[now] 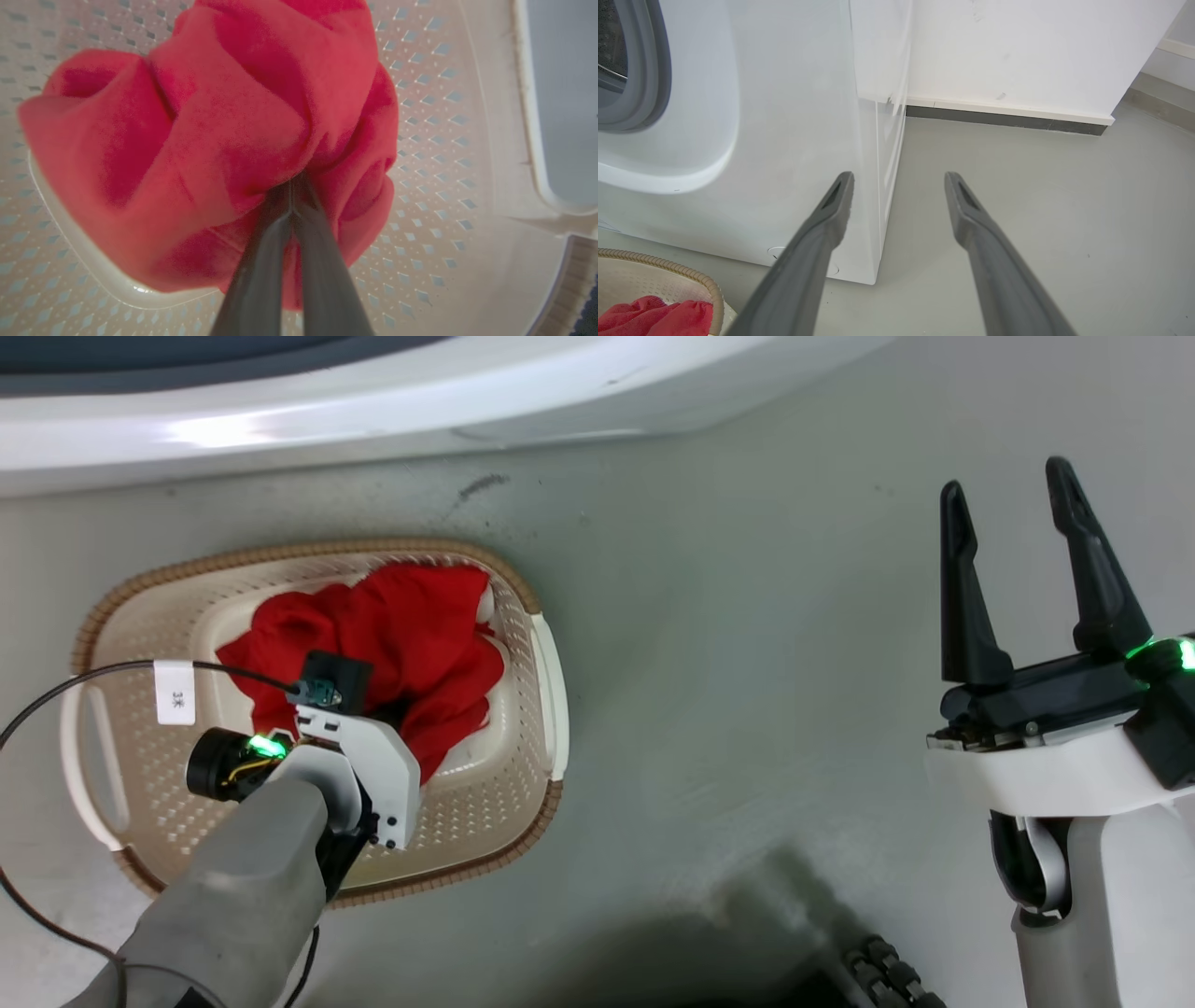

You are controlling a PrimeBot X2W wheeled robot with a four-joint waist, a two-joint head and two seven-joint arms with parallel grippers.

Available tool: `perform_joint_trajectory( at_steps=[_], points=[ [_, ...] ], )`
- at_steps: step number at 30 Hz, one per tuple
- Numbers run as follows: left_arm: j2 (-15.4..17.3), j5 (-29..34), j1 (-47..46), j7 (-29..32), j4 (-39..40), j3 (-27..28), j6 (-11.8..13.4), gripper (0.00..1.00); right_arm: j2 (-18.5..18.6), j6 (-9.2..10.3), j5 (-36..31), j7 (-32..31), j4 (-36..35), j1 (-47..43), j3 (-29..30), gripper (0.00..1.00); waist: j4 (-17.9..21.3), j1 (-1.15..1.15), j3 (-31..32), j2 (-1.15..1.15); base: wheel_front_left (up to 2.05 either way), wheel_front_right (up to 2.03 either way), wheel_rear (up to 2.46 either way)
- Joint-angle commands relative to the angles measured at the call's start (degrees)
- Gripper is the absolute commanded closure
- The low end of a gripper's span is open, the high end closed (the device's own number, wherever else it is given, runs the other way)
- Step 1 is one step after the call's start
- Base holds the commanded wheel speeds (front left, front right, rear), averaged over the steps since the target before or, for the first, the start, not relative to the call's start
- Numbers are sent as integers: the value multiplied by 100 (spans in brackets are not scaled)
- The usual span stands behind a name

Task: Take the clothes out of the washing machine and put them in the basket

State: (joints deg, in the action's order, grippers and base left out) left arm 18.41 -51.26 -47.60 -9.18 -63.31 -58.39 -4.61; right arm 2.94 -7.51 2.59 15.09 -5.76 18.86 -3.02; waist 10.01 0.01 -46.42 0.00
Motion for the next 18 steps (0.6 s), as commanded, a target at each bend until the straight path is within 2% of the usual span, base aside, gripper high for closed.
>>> perform_joint_trajectory(
  at_steps=[1, 6, 7, 8, 13, 18],
  points=[
    [-54, -11, -149, 22, -215, 10, -58, 100, -12, 4, 47, 11, -56, 130, -5, 0, 100, -1, -227, 0, 0, 0, 0],
    [-225, -28, -337, -59, -642, 1, -130, 100, -11, 4, 86, 11, -68, 229, 6, 0, 123, -1, -340, 0, 0, 0, 0],
    [-233, -5, -371, -124, -696, -3, -115, 55, -10, 4, 90, 11, -59, 248, 9, 0, 120, -1, -340, 0, 0, 0, 0],
    [-249, 36, -386, -204, -743, -25, -76, 0, -10, 4, 94, 11, -48, 257, 12, 0, 112, -1, -325, 0, 0, 0, 0],
    [-408, 15, -310, -479, -836, 25, -86, 0, -10, 4, 67, 11, 63, 127, 49, 0, -13, -1, -23, 0, 0, 0, 0],
    [-442, 150, -288, -607, -522, 265, 139, 0, -9, 4, -8, 11, 197, -81, 97, 0, -238, -1, 494, 0, 0, 0, 0]
  ],
)
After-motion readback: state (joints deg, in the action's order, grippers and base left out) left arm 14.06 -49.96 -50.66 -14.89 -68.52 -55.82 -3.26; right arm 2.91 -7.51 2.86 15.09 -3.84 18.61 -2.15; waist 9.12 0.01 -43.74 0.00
